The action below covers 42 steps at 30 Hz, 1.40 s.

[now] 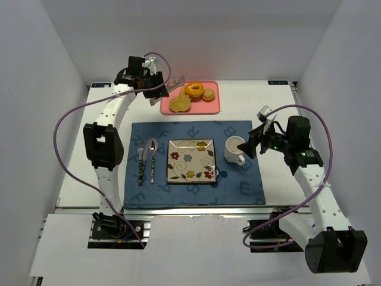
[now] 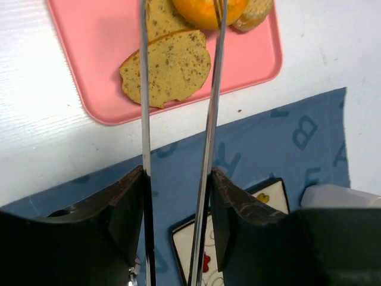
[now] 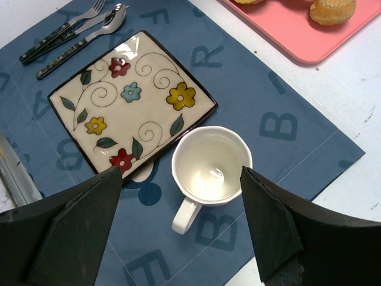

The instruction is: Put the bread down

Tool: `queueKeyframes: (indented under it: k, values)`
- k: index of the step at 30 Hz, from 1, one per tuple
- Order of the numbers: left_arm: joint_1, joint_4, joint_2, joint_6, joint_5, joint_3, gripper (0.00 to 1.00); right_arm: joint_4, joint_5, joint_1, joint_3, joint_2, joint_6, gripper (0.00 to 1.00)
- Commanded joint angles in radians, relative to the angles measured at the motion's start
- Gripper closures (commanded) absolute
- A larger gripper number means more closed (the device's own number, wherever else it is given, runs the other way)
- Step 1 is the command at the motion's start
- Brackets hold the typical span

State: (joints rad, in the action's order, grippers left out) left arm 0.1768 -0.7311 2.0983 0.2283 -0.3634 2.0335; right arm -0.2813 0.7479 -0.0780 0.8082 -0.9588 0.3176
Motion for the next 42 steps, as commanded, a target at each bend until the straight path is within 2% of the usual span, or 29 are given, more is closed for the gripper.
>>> queueKeyframes:
  k: [1, 5, 20, 25, 30, 42]
  values:
    - [0.010, -0.063, 0.029, -0.053, 0.040, 0.068, 0.44, 0.034, 0.022, 0.007, -0.004, 0.019, -0.012, 0.14]
    - [0.009, -0.096, 0.060, -0.115, 0.040, 0.093, 0.44, 0.031, 0.021, 0.014, -0.007, 0.020, -0.011, 0.14]
    - [-0.040, -0.031, -0.030, -0.196, -0.124, -0.093, 0.45, 0.039, 0.027, 0.020, -0.009, 0.006, -0.017, 0.14]
    - [-0.089, 0.035, -0.096, -0.188, -0.199, -0.196, 0.44, 0.037, 0.033, 0.021, -0.009, 0.006, -0.018, 0.14]
    - [-0.132, 0.032, -0.118, -0.192, -0.243, -0.251, 0.45, 0.040, 0.044, 0.021, -0.007, 0.002, -0.026, 0.14]
    - [-0.135, 0.082, -0.084, -0.167, -0.342, -0.351, 0.46, 0.039, 0.050, 0.021, 0.003, -0.001, -0.031, 0.14]
